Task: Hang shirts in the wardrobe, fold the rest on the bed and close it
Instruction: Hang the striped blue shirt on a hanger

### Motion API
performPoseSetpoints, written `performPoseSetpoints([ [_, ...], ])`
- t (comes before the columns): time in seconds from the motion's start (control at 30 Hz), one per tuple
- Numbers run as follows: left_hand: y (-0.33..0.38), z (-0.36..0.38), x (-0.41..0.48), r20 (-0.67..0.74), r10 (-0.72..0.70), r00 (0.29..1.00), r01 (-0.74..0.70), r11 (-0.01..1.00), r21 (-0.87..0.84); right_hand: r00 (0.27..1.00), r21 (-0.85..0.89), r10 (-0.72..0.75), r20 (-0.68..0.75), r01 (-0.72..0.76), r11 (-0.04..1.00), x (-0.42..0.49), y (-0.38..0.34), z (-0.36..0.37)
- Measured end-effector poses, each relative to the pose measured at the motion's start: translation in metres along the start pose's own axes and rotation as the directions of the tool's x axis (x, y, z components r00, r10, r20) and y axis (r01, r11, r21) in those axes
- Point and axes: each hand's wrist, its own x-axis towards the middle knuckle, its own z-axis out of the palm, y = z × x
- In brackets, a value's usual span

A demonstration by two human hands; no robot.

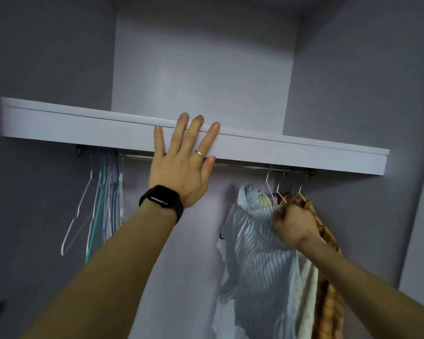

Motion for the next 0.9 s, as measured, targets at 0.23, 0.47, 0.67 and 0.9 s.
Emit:
performPoseSetpoints([
  [0.23,0.002,0.002,0.002,-0.02,-0.019,1.0,0.018,0.999,-0.03,0.998,-0.078,0.051,0.042,-0.047,0.996,0.04,-0.014,0.033],
  [0.47,0.003,0.002,0.0,-0.013,-0.023,1.0,0.022,0.999,-0.044,0.979,-0.031,0.096,0.179,-0.092,0.995,0.036,-0.003,0.076],
  [0.67,0.006,-0.02,0.003,0.151,-0.042,0.988,0.052,0.997,-0.062,0.9,-0.024,0.037,0.434,-0.029,0.999,-0.02,0.003,0.034],
  [0.9,0.022,-0.074,0.02,0.551,-0.163,0.819,0.206,0.978,-0.018,0.871,0.021,-0.099,0.482,0.101,0.995,-0.127,0.022,-0.082],
])
